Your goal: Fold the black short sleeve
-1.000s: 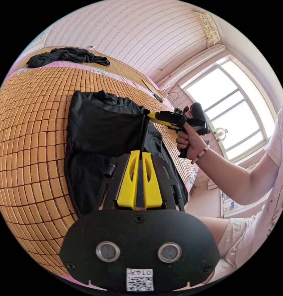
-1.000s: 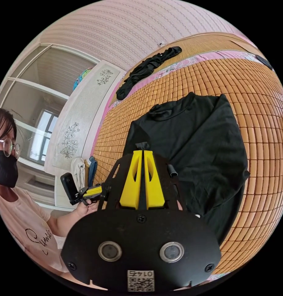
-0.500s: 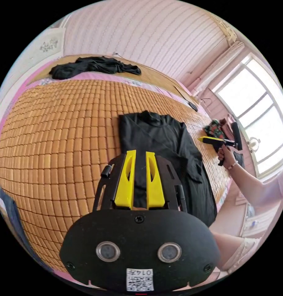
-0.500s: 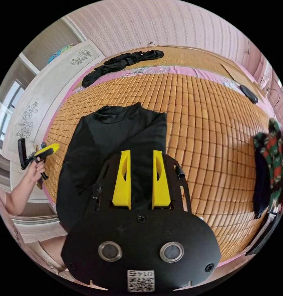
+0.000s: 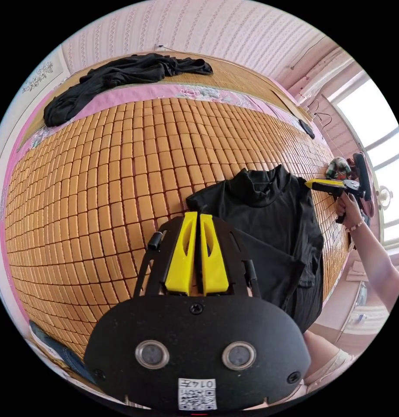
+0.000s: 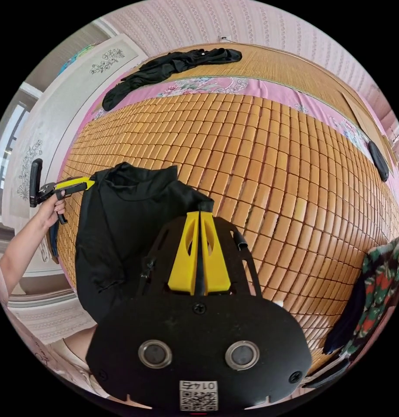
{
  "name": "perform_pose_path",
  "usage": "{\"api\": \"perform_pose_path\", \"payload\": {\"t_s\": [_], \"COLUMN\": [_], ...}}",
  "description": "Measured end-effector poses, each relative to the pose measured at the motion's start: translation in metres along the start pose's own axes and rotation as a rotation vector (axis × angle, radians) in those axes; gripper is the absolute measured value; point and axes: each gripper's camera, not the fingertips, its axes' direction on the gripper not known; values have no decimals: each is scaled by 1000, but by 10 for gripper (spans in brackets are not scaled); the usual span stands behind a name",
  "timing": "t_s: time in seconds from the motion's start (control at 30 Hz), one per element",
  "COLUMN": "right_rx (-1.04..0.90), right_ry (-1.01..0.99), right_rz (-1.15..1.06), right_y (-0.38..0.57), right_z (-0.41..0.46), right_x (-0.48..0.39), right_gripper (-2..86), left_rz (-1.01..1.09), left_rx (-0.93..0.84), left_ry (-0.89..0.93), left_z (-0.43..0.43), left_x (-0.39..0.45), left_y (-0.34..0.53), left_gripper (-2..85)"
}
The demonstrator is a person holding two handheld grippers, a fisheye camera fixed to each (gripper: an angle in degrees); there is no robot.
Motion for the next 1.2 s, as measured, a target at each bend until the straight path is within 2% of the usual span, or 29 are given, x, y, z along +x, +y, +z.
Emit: {"api": "perform_pose_path", "payload": {"t_s": [0.1, 0.3, 0.5, 0.6, 0.77, 0.9, 1.03, 1.1, 1.2], "right_rx": [62, 162, 239, 275, 237, 19, -143, -144, -67], "right_ry": [-22, -87, -224, -324, -413, -429, -338, -323, -310], "right_rz": [78, 162, 13, -80, -185, -95, 18, 23, -35], "right_y": [-5, -5, 55, 119, 253, 361, 431, 441, 448], "right_z": [-39, -105, -175, -224, -285, -238, -154, -144, -161], "right_x": [27, 52, 12, -17, -55, -61, -52, -53, -66], "right_gripper": [-5, -3, -3, -2, -2, -2, -2, -2, -2], "left_rz": [-31, -219, -82, 22, 123, 83, -43, -93, -110], "left_rx": [65, 215, 277, 286, 250, 106, 27, 13, 100], "left_ry": [-26, 21, 103, 110, 162, 117, 91, 98, 109], "left_z": [-20, -59, -132, -186, -263, -235, -154, -127, -134], "left_x": [-3, -21, 19, 48, 102, 125, 120, 116, 113], "left_y": [-21, -33, 9, 69, 246, 367, 465, 487, 503], "left_gripper": [-9, -10, -10, -10, -10, -10, -10, -10, -10]}}
